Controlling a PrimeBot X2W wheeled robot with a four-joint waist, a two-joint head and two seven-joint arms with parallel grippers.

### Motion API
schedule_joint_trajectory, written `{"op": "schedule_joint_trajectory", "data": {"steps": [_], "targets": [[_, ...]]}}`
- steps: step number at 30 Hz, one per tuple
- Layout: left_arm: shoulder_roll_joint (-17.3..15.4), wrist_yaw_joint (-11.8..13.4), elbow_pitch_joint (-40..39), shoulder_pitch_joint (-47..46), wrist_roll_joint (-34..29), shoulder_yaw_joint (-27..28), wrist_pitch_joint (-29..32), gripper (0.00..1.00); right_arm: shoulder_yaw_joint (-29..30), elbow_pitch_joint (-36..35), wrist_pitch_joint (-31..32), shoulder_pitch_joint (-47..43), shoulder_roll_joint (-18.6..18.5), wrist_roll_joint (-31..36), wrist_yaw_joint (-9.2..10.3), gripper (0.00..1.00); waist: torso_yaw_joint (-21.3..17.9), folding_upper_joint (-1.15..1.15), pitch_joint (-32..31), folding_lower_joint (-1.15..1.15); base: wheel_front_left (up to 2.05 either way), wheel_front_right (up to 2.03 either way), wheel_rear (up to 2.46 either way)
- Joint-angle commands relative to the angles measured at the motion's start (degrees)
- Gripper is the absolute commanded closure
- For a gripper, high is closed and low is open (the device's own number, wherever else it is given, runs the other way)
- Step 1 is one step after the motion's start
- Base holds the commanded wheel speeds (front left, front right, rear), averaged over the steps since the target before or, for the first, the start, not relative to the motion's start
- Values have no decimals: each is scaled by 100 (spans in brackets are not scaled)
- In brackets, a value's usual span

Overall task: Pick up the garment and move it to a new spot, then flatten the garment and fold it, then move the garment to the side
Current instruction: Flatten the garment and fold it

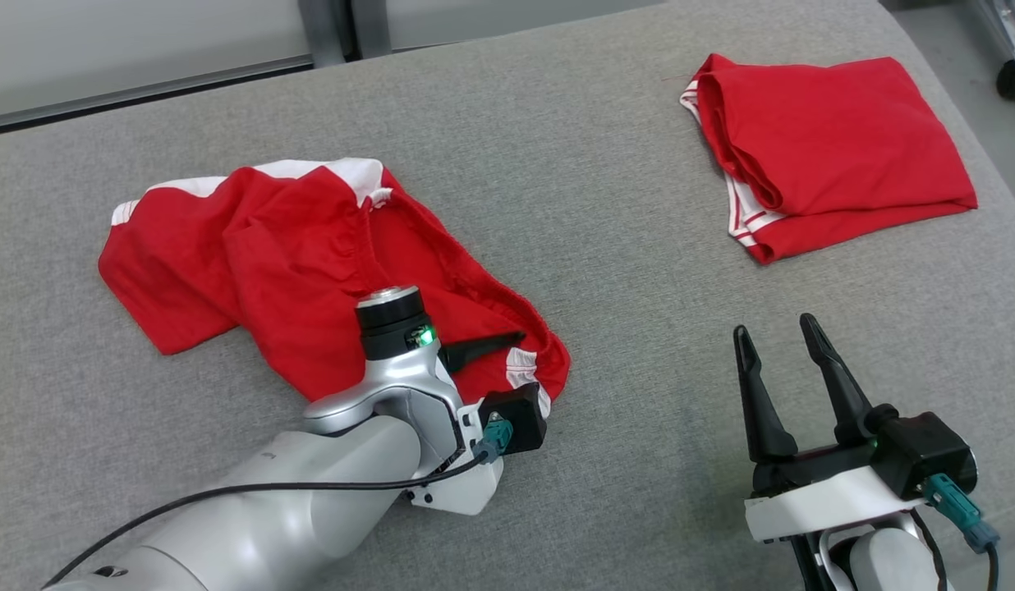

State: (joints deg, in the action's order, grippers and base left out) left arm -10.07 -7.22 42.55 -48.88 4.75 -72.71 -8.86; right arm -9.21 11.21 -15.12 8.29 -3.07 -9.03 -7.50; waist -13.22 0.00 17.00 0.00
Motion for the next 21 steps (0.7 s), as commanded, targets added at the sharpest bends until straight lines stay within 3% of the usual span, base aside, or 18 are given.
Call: {"op": "schedule_joint_trajectory", "data": {"steps": [1,9,14,21], "targets": [[-50,-31,16,93,108,-84,185,100,40,-3,-3,-42,-15,-11,3,0,-49,0,-48,0,0,0,0],[-304,-17,-611,65,363,-71,593,100,153,4,-3,-140,-6,6,3,0,-62,0,-206,0,0,0,0],[-498,-18,-1387,-420,1853,230,619,100,144,19,-3,-183,3,-52,3,0,-16,0,-388,0,0,0,0],[-766,13,-2264,-1413,2847,1310,856,100,169,47,-3,-227,11,-126,3,0,95,0,-679,0,0,0,0]]}}
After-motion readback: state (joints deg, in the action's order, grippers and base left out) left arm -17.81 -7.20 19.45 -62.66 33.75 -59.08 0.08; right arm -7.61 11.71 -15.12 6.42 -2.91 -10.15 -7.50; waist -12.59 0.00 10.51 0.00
